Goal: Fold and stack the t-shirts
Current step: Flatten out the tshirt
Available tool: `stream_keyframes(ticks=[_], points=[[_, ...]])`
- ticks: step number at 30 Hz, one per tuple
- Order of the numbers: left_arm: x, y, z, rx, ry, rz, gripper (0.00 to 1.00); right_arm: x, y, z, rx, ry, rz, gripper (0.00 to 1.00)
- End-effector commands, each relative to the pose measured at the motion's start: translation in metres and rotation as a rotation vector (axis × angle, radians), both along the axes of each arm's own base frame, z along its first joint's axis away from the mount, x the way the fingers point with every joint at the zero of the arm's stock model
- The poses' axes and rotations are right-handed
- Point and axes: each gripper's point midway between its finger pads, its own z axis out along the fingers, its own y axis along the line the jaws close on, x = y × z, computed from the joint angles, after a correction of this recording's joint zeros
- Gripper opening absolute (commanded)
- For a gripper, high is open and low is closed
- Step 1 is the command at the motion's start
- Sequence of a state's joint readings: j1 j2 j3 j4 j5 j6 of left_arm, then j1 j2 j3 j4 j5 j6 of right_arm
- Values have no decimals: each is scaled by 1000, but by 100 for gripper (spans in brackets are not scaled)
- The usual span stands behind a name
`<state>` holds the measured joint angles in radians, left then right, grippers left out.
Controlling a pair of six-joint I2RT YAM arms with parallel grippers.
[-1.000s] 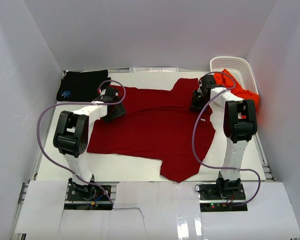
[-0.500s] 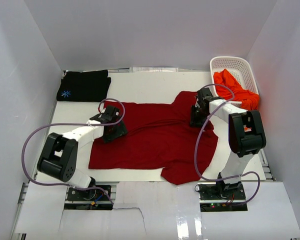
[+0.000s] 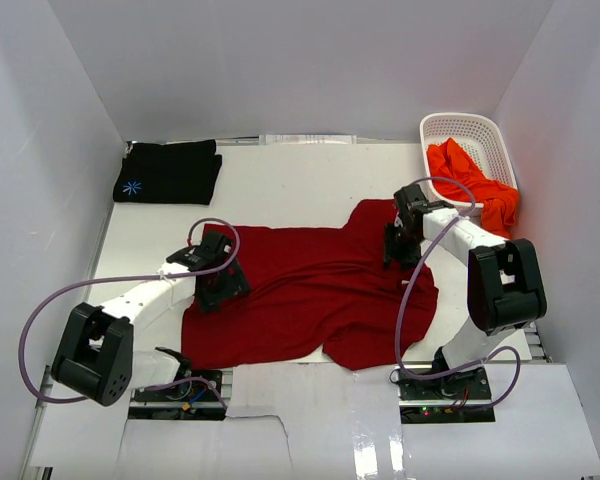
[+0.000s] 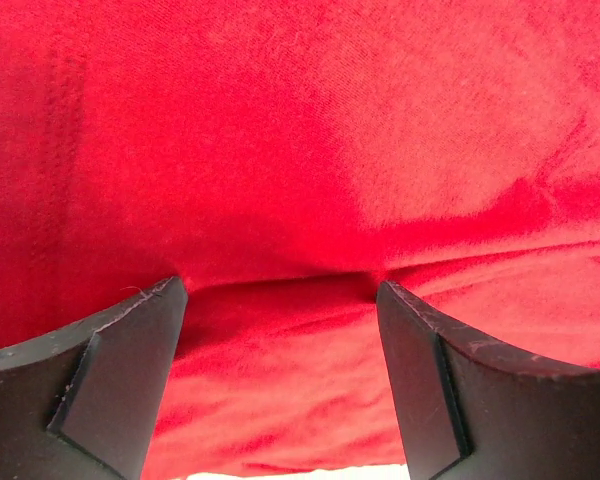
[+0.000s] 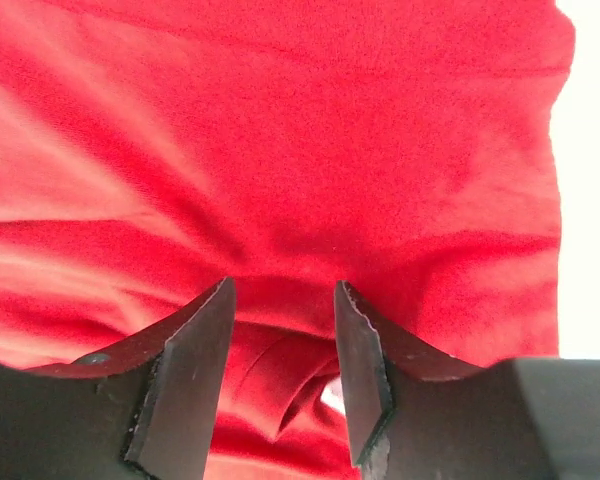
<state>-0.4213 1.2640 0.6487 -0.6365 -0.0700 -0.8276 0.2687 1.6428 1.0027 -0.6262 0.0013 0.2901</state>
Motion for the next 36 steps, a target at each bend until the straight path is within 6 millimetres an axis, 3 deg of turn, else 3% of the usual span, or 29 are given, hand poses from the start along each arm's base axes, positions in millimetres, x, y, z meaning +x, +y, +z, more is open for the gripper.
stream_keyframes(ticks=[1,3,4,5,7,8,11,12,19,24,31,36], points=[[21,-8,36,-9,-61,-1,89,48,8,46,12,-128,-4,51],[36,-7,57,17,-97,-13,91,63,14,64,28,-156,5,52],[55,-14,81,5,-151,-16,91,70,16,69,30,-160,7,54],[63,-17,94,3,-174,-21,92,83,19,89,40,-199,7,59],[76,-20,113,2,-203,-35,96,94,22,100,45,-222,11,65],[90,-24,135,-27,-251,-37,97,106,25,114,53,-262,13,65],[118,-12,156,-39,-305,-18,98,129,19,124,29,-304,-3,66],[131,7,158,-34,-316,23,98,135,18,117,24,-288,-5,66],[192,70,135,-101,-300,92,98,171,-7,103,6,-275,-37,62],[216,98,123,-82,-289,129,98,183,-21,82,-16,-239,-48,62],[237,99,85,-94,-233,91,95,200,-29,55,-12,-212,-61,60],[240,98,66,-96,-193,89,94,211,-34,37,-9,-202,-69,58]])
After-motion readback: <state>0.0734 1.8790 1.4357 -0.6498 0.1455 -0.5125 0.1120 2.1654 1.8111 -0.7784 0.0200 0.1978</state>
